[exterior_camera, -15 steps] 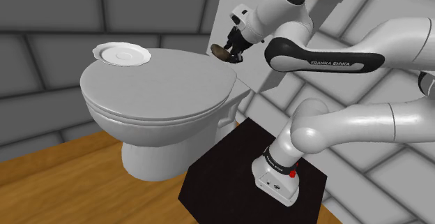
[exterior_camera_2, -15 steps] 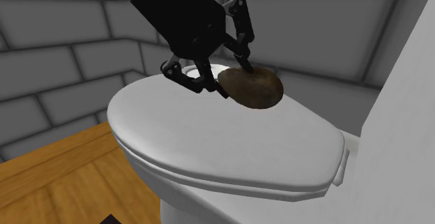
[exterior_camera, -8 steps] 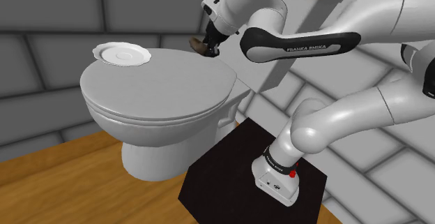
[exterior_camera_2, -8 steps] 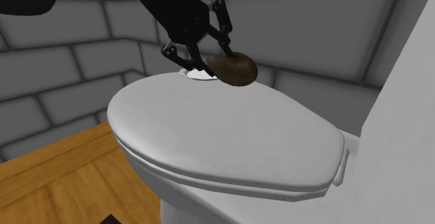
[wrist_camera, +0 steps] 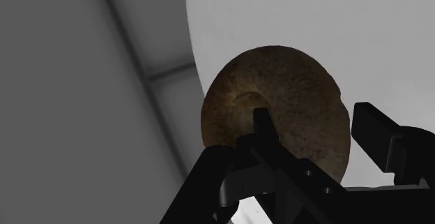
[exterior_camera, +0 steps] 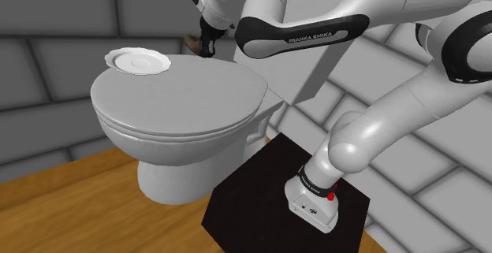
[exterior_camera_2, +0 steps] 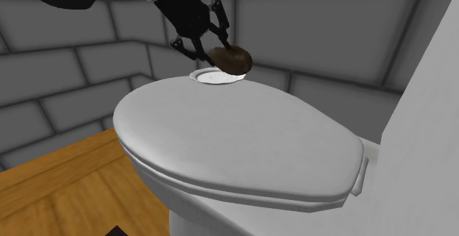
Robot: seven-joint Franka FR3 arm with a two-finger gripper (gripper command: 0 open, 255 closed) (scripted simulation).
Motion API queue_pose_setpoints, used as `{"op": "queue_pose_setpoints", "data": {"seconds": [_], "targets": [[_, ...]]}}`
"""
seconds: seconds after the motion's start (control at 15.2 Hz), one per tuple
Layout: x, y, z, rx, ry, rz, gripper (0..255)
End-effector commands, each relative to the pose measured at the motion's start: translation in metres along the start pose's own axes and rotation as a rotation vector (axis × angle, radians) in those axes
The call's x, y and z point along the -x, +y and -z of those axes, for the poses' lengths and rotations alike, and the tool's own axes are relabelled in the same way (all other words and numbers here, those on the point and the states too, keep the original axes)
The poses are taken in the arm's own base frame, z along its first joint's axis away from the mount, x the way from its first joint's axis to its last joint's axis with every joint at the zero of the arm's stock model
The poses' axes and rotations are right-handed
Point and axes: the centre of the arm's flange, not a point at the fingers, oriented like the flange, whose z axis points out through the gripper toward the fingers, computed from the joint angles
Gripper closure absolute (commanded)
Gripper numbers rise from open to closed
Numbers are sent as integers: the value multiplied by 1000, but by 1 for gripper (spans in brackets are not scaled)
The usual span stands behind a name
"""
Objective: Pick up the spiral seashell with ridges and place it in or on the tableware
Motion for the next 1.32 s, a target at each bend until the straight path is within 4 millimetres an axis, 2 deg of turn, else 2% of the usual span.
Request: {"op": "queue_pose_setpoints", "data": {"seconds": [0.0, 0.92, 1.25], "targets": [[-27, 6, -3, 0, 1, -1, 255], [-205, 36, -21, 0, 1, -1, 255], [-205, 20, -41, 0, 1, -1, 255]]}}
